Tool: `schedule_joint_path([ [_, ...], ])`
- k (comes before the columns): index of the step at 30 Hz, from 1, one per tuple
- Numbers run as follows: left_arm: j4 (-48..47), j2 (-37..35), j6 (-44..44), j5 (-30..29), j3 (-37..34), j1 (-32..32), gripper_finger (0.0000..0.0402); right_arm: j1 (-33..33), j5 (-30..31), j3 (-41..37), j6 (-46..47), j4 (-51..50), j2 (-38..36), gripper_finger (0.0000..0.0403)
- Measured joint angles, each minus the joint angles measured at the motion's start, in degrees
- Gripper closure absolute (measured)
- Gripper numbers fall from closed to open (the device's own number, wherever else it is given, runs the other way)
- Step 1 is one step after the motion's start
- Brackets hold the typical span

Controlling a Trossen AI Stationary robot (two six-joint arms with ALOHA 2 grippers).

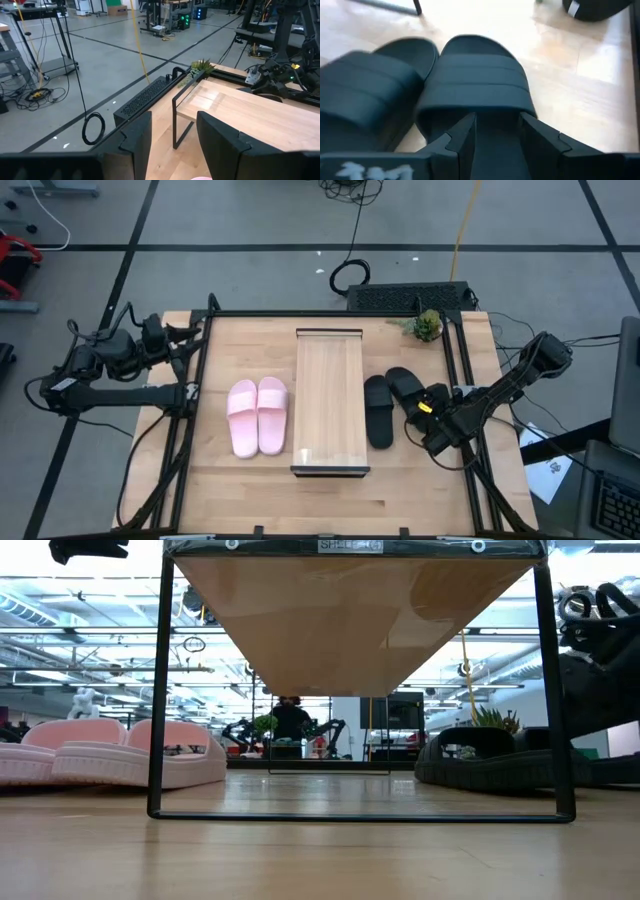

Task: Pick and place slides into the shelf
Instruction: Put the right black slide on the shelf

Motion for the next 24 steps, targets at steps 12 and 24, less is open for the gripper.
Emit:
schedule_joint_path([
  [12, 0.0, 0.0, 0.1, 0.0, 0.0, 0.0, 0.0245, -1.3, 6.2, -1.4, -1.1, -0.2, 0.0, 0.0268],
  [24, 0.0, 0.0, 1.0, 0.0, 0.0, 0.0, 0.0245, -3.5, 6.0, -1.4, -4.1, 0.3, 0.0, 0.0268],
])
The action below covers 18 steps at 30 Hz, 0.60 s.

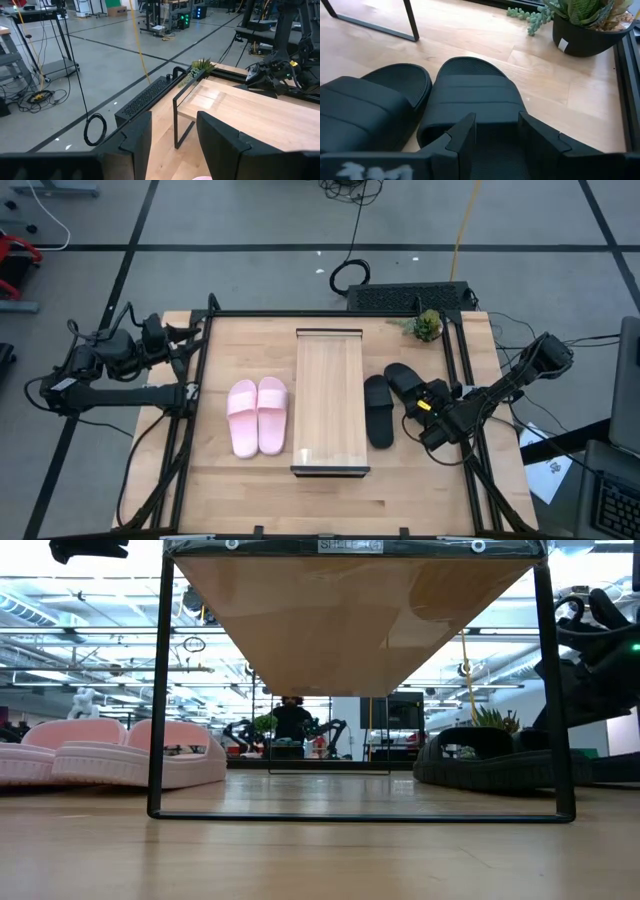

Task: Pick and place slides into the shelf
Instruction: Put the right black slide on the shelf

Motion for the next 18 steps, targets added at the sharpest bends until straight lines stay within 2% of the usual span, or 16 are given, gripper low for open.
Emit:
schedule_joint_path([
  [6, 0.0, 0.6, 0.0, 0.0, 0.0, 0.0, 0.0245, -1.2, -0.3, 0.0, -0.9, 1.1, 0.0, 0.0289],
  [9, 0.0, 1.3, -0.1, 0.2, 0.0, 0.0, 0.0245, -1.6, -1.2, -1.0, -3.2, 4.6, 0.0, 0.0321],
  [14, 0.0, 2.9, -0.1, 0.4, 0.0, 0.0, 0.0245, -1.7, -1.2, -4.8, -8.1, 16.2, 0.0, 0.0391],
  [18, 0.0, 4.2, -0.1, 0.4, 0.0, 0.0, 0.0245, -2.1, -1.3, -5.6, -8.3, 17.5, 0.0, 0.0396],
])
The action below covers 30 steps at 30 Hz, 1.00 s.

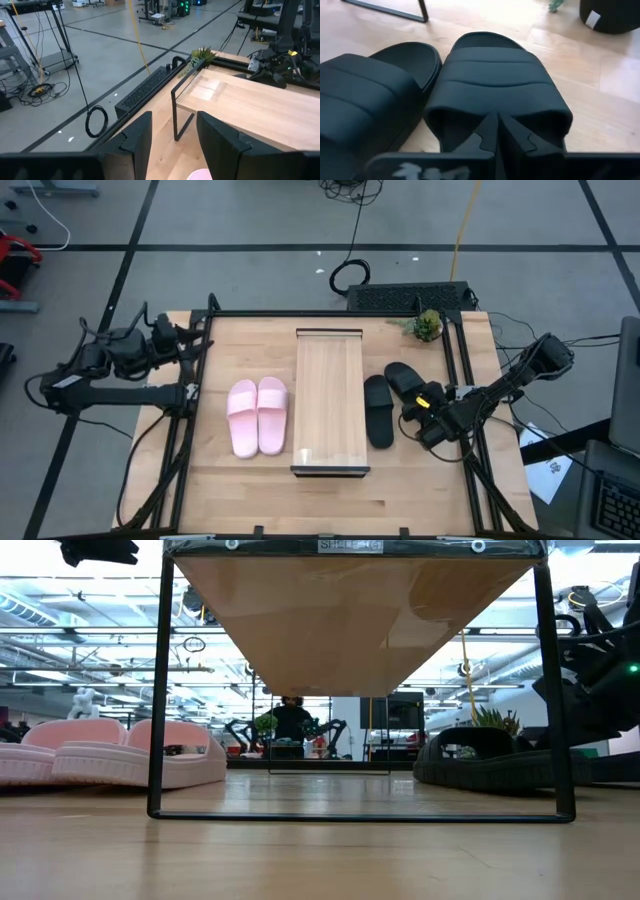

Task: Pick and place slides into the shelf
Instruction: Put the right black slide on the shelf

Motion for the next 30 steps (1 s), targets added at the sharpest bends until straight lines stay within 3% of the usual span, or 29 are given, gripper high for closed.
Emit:
schedule_joint_path([
  [8, 0.0, 1.6, -1.4, 0.0, 0.0, 0.0, 0.0245, -0.5, 0.1, 0.6, -0.3, -0.6, 0.0, 0.0402],
  [17, 0.3, 1.6, -1.5, 0.0, 0.0, 0.0, 0.0245, -0.5, 1.2, 6.9, -5.7, -6.5, 0.0, 0.0403],
  [30, 0.4, 1.6, -1.7, 0.0, 0.0, 0.0, 0.0245, -0.5, -1.2, 9.3, -8.7, -12.5, -4.9, 0.0403],
])
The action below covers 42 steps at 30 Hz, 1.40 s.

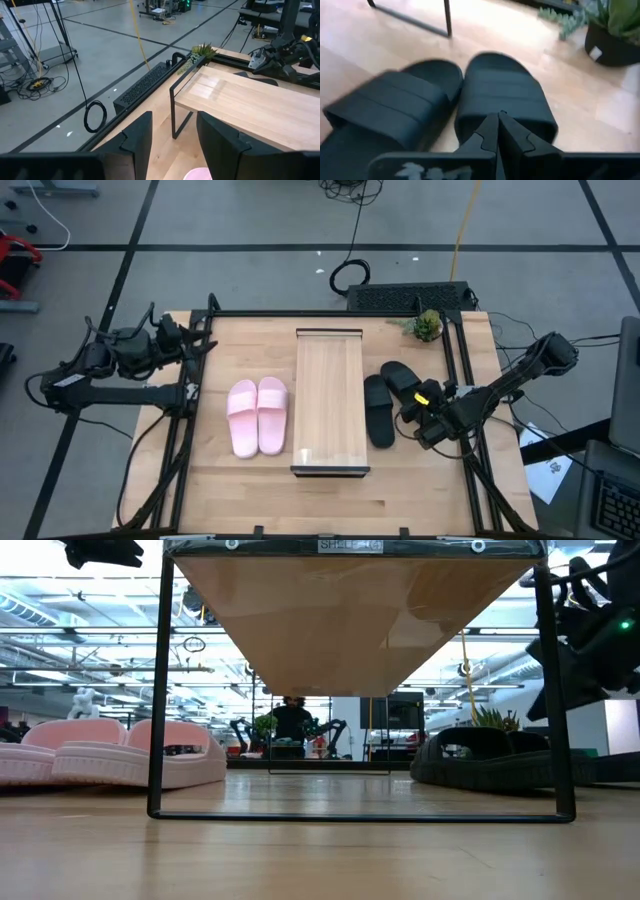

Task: Pick and place slides into the shelf
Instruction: Put the right black slide on the shelf

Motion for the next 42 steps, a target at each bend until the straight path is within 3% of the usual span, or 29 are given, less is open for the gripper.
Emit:
schedule_joint_path([
  [5, 0.0, 0.0, 0.0, 0.0, 0.0, 0.0, 0.0245, 0.0, -4.9, 0.0, 1.3, -4.4, -1.6, 0.0403],
  [11, 0.0, 0.0, 0.3, 0.0, 0.0, 0.0, 0.0245, 0.0, -2.5, 0.0, 1.5, -5.5, -3.6, 0.0395],
  [26, 0.0, 0.0, 1.3, 0.0, 0.0, 0.0, 0.0245, 0.4, -3.2, -3.7, 3.8, -8.3, -12.9, 0.0286],
  [33, 0.0, 0.0, 2.1, 0.0, 0.0, 0.0, 0.0245, 0.9, -0.1, -10.1, 5.2, -3.1, -15.2, 0.0281],
  [42, 0.0, 1.6, 2.9, -2.2, 0.0, 0.0, 0.0245, 1.8, -0.5, -12.5, 5.0, 0.2, -17.5, 0.0276],
])
